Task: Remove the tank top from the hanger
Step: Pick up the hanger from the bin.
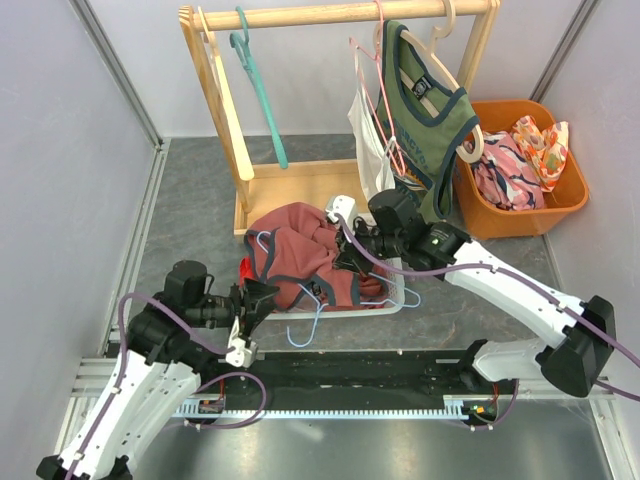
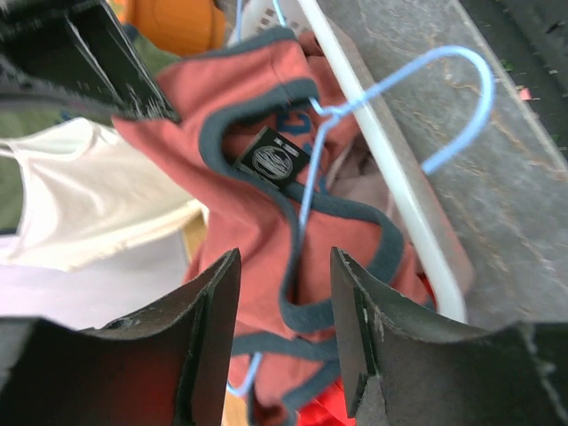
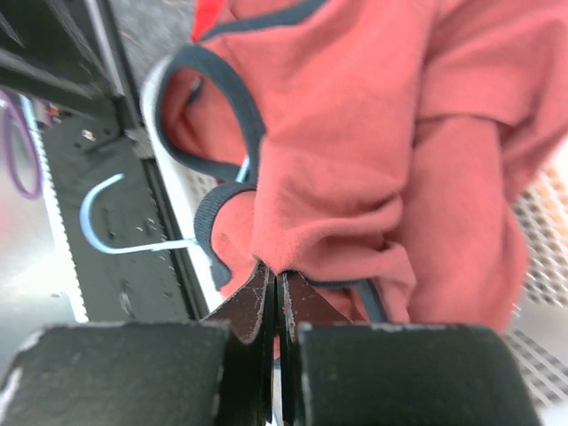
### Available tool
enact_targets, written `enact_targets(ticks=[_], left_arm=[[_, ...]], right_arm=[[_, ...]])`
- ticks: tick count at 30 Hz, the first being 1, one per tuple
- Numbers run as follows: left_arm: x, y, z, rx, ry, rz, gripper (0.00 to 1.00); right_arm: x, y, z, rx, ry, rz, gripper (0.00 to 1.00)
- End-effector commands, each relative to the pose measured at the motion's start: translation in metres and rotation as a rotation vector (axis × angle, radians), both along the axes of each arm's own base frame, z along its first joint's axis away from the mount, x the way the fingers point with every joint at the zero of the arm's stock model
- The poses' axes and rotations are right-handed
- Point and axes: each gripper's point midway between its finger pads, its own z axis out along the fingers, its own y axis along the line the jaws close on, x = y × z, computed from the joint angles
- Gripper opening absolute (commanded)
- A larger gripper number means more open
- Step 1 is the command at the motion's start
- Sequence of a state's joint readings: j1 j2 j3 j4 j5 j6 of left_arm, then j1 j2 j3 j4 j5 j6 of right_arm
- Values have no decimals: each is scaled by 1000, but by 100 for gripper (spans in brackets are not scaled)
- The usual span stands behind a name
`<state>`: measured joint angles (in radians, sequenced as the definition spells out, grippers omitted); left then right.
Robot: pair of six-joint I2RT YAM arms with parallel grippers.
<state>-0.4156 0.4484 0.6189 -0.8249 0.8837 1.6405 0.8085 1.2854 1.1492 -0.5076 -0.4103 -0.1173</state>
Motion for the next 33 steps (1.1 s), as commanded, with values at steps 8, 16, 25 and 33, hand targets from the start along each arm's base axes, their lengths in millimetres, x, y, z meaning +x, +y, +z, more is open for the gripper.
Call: enact_targets(ticks=[8, 16, 25, 33], left_arm=[[23, -29, 6, -71, -225, -150, 52], [48, -34, -4, -35, -210, -99, 49], [59, -45, 10, -88, -242, -92, 48], [63, -48, 10, -136, -280, -74, 35]], right_arm=[[29, 28, 61, 249, 83, -16, 0], [21, 19, 102, 365, 98, 55, 0], [-11, 12, 123, 426, 132, 156, 0], [-29, 3, 137, 464, 128, 189, 0]])
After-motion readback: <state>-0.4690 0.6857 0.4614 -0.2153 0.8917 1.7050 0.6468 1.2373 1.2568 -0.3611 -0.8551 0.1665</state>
